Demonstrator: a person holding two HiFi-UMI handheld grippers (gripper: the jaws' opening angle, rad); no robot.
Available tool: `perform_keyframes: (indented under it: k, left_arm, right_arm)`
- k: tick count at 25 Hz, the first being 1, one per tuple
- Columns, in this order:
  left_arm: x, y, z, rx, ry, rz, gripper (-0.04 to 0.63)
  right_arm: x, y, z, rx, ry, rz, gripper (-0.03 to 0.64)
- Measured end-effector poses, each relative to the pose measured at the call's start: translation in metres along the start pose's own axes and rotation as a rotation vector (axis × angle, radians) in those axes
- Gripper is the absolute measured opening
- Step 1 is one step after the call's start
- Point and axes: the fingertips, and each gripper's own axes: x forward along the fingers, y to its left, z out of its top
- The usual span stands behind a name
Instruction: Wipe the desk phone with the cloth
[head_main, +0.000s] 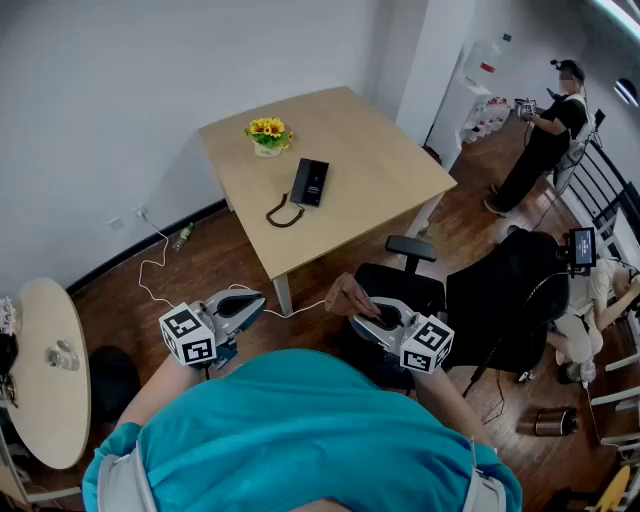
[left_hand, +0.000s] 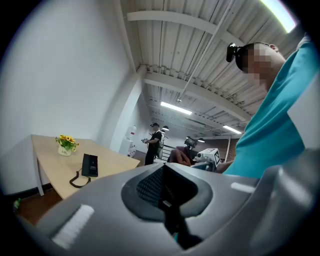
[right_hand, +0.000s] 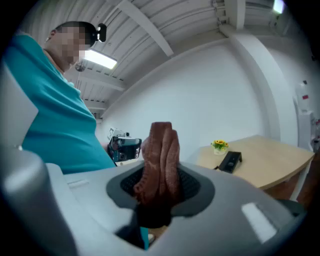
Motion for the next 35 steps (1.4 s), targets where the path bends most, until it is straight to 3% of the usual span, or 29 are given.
perform_keyframes:
  k: [6, 14, 20, 24, 28, 35]
  left_arm:
    - [0.010, 0.033, -0.005, -0.040, 0.007, -0.025, 0.005]
    - [-0.020, 0.161, 0.029, -0.067, -0.007, -0.092, 0.006]
    - [-0.017, 0.250, 0.048, -0.098, 0.055, -0.138, 0.006]
    - [0.025, 0.270, 0.046, -0.130, 0.086, -0.165, 0.006]
    - [0.108, 0.277, 0.032, -0.130, 0.148, -0.178, 0.025]
    - [0.221, 0.320, 0.000, -0.139, 0.327, -0.020, 0.153]
  right_arm:
    - [0.023, -0.034, -0.001, 0.027, 0.013, -0.008, 0.118]
    - [0.163, -0.077, 0.047, 0.048, 0.031, -0.028, 0.118]
    - [0.232, -0.120, 0.083, 0.063, 0.025, -0.070, 0.118]
    - [0.227, -0.153, 0.076, 0.101, 0.023, -0.082, 0.118]
    - [0.198, -0.216, 0.067, 0.096, -0.009, -0.061, 0.118]
    - [0.161, -0.313, 0.063, 0.034, 0.000, 0.051, 0.119]
